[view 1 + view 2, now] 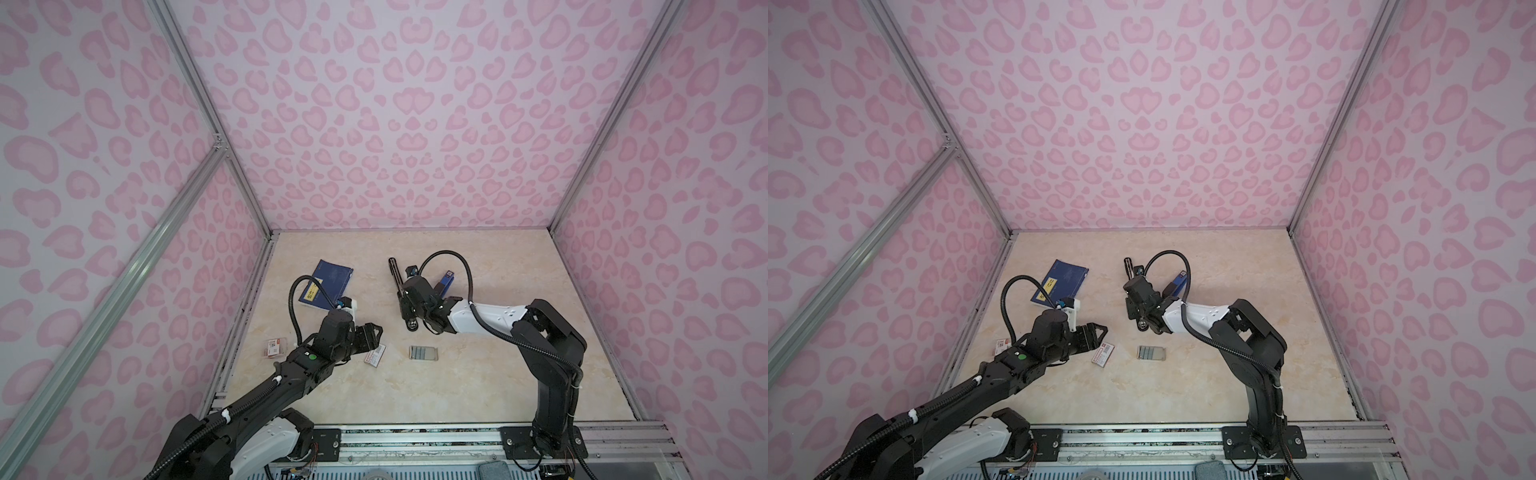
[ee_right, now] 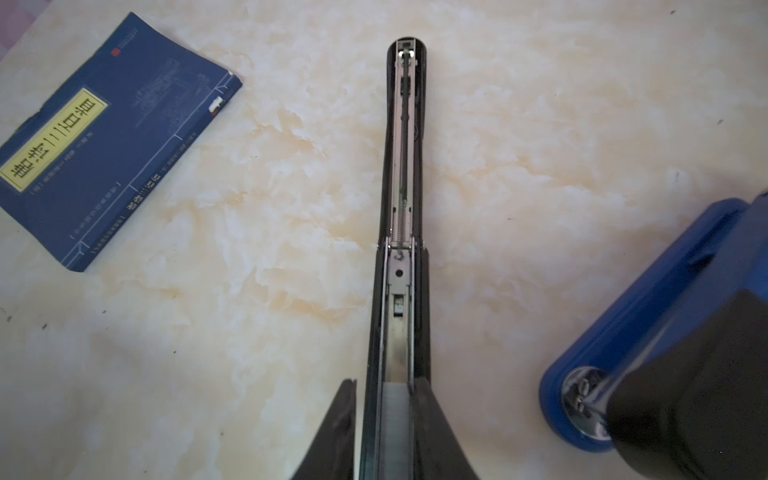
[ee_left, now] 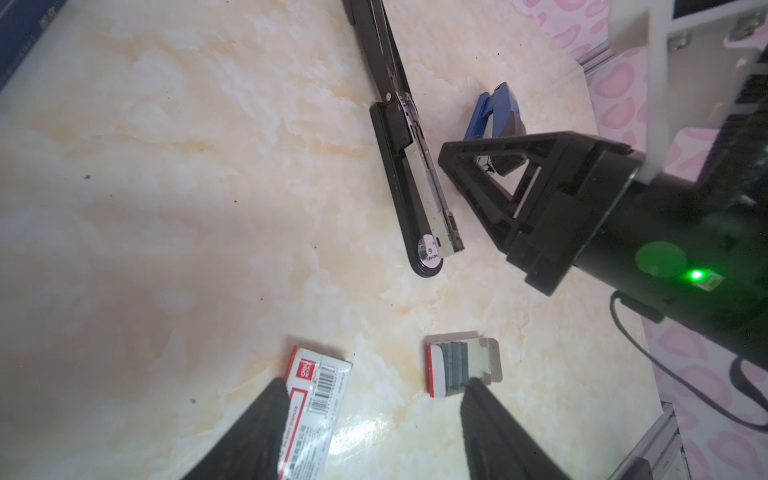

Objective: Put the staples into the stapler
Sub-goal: 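Push the strip along the black stapler's channel with the right gripper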

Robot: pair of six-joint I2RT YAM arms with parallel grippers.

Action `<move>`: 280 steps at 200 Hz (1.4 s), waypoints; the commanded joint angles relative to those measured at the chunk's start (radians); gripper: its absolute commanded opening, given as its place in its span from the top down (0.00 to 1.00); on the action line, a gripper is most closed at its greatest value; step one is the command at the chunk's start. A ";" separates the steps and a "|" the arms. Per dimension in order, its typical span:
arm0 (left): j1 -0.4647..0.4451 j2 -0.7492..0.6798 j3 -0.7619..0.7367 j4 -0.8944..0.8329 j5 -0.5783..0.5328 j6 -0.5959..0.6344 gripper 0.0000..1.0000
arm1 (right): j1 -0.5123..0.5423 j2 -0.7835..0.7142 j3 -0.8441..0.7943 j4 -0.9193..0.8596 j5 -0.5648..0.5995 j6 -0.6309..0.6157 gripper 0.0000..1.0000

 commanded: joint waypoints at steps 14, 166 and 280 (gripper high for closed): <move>0.000 -0.010 0.004 0.009 0.006 -0.010 0.31 | -0.041 0.040 0.139 -0.220 -0.166 -0.031 0.62; 0.000 -0.005 0.002 0.007 0.015 -0.023 0.30 | -0.103 0.129 0.277 -0.429 -0.447 -0.052 0.47; 0.000 -0.002 -0.004 0.014 0.015 -0.024 0.30 | -0.065 0.166 0.383 -0.492 -0.293 -0.087 0.48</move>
